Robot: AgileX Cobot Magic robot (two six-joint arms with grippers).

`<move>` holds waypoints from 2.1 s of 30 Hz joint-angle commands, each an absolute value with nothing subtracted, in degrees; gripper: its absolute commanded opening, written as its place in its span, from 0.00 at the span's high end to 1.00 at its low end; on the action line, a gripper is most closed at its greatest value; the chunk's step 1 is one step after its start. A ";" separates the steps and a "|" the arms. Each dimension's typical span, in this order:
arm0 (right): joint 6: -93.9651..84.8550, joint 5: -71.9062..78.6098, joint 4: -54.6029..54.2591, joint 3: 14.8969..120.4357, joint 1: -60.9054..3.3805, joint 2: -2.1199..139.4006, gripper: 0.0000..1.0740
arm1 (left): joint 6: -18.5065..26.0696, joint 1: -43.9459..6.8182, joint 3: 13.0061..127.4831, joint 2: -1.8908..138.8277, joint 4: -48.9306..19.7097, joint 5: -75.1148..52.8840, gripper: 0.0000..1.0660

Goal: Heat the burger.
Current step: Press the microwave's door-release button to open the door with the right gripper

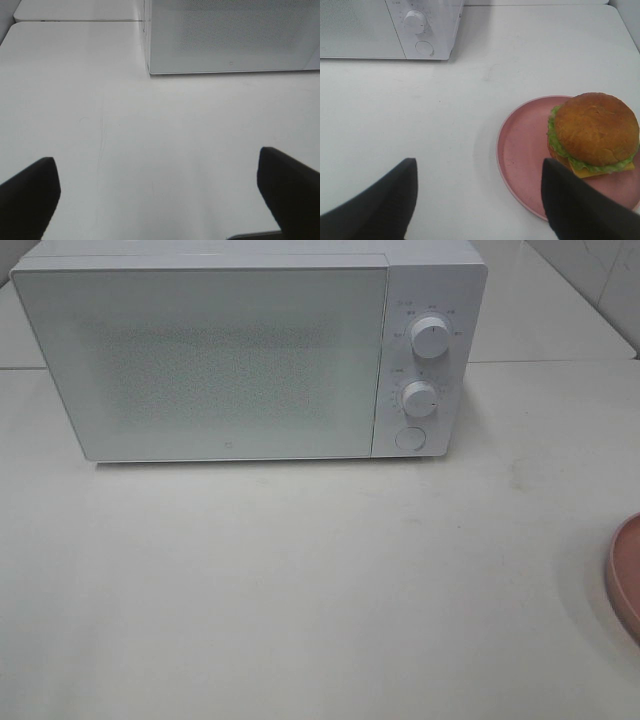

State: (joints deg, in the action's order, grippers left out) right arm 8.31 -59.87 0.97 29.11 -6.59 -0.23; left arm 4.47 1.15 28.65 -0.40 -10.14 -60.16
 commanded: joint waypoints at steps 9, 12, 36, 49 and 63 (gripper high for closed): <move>7.73 -59.36 0.92 29.11 -6.36 -1.72 0.37 | 4.53 1.20 28.53 -1.72 -10.14 -59.36 0.06; 7.73 -59.36 0.92 29.11 -6.36 -1.72 0.37 | 4.53 1.20 28.53 -1.72 -10.14 -59.36 0.06; 8.08 -46.12 1.09 31.51 -6.36 10.66 0.37 | 4.47 1.20 28.53 -1.72 -10.14 -59.36 0.06; 8.08 -39.08 1.03 31.46 -6.36 22.23 0.37 | 4.47 1.20 28.53 -1.72 -10.14 -59.36 0.06; 7.91 -29.56 2.46 31.46 -6.36 33.86 0.37 | 4.47 1.20 28.53 -1.72 -10.14 -59.36 0.06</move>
